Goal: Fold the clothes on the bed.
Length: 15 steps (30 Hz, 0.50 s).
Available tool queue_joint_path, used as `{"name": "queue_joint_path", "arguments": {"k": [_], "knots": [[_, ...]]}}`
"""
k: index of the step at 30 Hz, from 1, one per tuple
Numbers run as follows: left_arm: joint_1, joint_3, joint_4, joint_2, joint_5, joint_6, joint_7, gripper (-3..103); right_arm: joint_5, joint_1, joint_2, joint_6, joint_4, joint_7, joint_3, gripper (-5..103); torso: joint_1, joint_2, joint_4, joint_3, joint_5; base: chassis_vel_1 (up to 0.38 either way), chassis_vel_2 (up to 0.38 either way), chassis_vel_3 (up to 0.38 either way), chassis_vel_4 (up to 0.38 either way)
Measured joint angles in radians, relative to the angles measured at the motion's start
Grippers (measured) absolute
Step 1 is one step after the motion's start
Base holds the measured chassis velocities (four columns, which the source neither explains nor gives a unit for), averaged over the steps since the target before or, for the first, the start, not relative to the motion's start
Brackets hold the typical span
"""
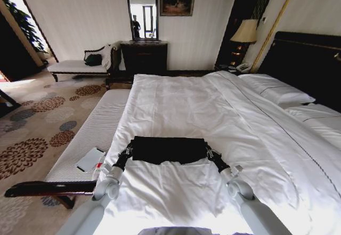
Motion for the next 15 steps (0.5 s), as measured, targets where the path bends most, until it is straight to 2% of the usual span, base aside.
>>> {"name": "queue_joint_path", "arguments": {"k": [9, 10, 11, 12, 14, 15], "knots": [[0.020, 0.000, -0.007, 0.006, 0.030, 0.002, 0.001, 0, -0.012, -0.013, 0.006, 0.013, -0.009, -0.016, -0.004, 0, 0.000, 0.000, -0.0001, 0.000, 0.0000, 0.000, 0.000, 0.000, 0.000], [0.023, 0.000, -0.009, 0.008, 0.036, 0.004, 0.001, -3, -0.012, -0.015, 0.006, 0.014, -0.010, -0.021, -0.004, -3, 0.000, 0.000, -0.0001, 0.000, 0.0000, 0.000, 0.000, 0.000, 0.000], [0.026, 0.000, -0.011, 0.011, 0.044, 0.006, 0.001, 1, -0.015, -0.018, 0.006, 0.015, -0.011, -0.029, -0.004, -3, 0.000, 0.000, 0.0000, 0.000, 0.0000, 0.000, 0.000, 0.000, 0.000], [0.031, 0.000, -0.016, 0.015, 0.055, 0.008, 0.002, 7, -0.019, -0.022, 0.006, 0.019, -0.012, -0.040, -0.004, 8, 0.000, 0.000, -0.0001, 0.000, 0.0001, 0.000, 0.000, 0.000, 0.000], [0.034, -0.001, -0.019, 0.018, 0.063, 0.008, 0.004, 7, -0.021, -0.026, 0.005, 0.023, -0.012, -0.046, -0.003, 8, 0.000, 0.000, -0.0001, 0.000, 0.0000, 0.000, 0.000, 0.000, 0.000], [0.039, -0.002, -0.023, 0.021, 0.074, 0.008, 0.008, 11, -0.023, -0.030, 0.003, 0.024, -0.011, -0.051, -0.002, 13, 0.000, 0.000, 0.0000, 0.000, 0.0000, 0.000, 0.000, 0.000, 0.000]]}}
